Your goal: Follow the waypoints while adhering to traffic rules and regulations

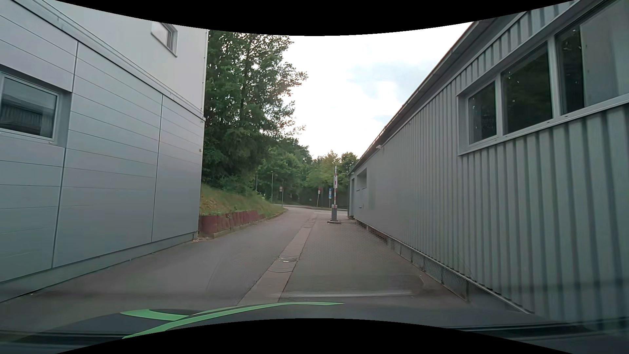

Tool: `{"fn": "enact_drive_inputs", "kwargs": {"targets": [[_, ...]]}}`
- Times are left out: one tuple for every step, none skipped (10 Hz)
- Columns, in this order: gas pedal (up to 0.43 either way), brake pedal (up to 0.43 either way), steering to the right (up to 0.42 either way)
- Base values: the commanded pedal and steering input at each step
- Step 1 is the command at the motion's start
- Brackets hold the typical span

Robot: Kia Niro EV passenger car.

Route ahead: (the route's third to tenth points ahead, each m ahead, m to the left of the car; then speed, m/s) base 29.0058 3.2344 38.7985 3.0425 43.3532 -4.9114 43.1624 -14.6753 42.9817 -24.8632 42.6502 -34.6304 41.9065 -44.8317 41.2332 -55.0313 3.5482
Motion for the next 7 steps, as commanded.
{"fn": "enact_drive_inputs", "kwargs": {"targets": [[0.047,0.000,-0.058],[0.047,0.000,-0.054],[0.047,0.000,-0.052],[0.047,0.000,-0.051],[0.047,0.000,-0.051],[0.047,0.000,-0.050],[0.047,0.000,-0.049]]}}
